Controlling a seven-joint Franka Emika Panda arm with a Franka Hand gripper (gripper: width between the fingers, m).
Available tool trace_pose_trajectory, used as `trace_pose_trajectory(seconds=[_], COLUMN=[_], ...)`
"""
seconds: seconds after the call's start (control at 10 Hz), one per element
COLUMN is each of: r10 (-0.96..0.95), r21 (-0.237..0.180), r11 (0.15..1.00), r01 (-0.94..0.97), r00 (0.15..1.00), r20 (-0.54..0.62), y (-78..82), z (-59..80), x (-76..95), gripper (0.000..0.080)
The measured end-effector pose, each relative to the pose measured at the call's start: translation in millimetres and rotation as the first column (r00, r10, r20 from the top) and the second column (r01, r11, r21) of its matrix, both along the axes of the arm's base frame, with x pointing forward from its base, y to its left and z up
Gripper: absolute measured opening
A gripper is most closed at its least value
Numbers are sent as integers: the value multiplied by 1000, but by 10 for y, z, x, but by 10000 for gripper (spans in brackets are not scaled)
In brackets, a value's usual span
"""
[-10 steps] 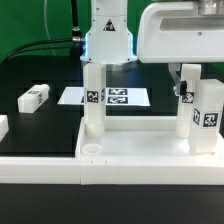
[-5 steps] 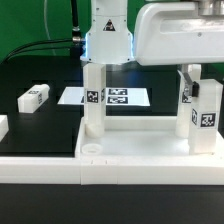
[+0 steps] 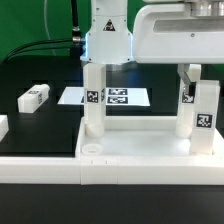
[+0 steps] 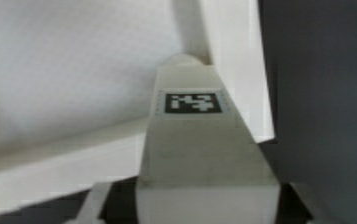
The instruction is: Assemble desk
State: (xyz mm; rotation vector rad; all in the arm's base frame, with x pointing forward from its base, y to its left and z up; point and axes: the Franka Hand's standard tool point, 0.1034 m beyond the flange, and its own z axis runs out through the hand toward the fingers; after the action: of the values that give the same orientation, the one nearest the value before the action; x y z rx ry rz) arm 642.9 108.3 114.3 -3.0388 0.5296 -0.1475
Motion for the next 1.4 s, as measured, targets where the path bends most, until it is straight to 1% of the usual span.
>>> trace_pose_trajectory(seconds=[0.1, 0.3, 0.4, 0.6, 0.7, 0.8, 0.9, 1.1, 1.2, 1.3, 1.4], r10=[-83, -310, -380, -590, -695, -753, -767, -750, -712, -673, -599], r21=[8, 37, 46, 61, 67, 65, 65, 64, 58, 51, 50], r11=[997, 950, 923, 803, 711, 647, 630, 650, 694, 734, 796], r01=[83, 311, 381, 592, 700, 760, 774, 757, 717, 677, 603], r00=[997, 950, 924, 805, 714, 650, 633, 653, 696, 735, 797], r20=[-4, -21, -29, -60, -85, -102, -104, -101, -93, -83, -74], y=[-7, -38, -45, -26, -12, -4, -5, 0, 19, 53, 39], z=[-2, -4, -5, -9, -11, -11, -11, -16, -27, -38, -45], x=[-1, -3, -6, -29, -41, -47, -47, -50, -56, -57, -55], gripper=[287, 287, 287, 288, 288, 288, 288, 297, 480, 480, 615])
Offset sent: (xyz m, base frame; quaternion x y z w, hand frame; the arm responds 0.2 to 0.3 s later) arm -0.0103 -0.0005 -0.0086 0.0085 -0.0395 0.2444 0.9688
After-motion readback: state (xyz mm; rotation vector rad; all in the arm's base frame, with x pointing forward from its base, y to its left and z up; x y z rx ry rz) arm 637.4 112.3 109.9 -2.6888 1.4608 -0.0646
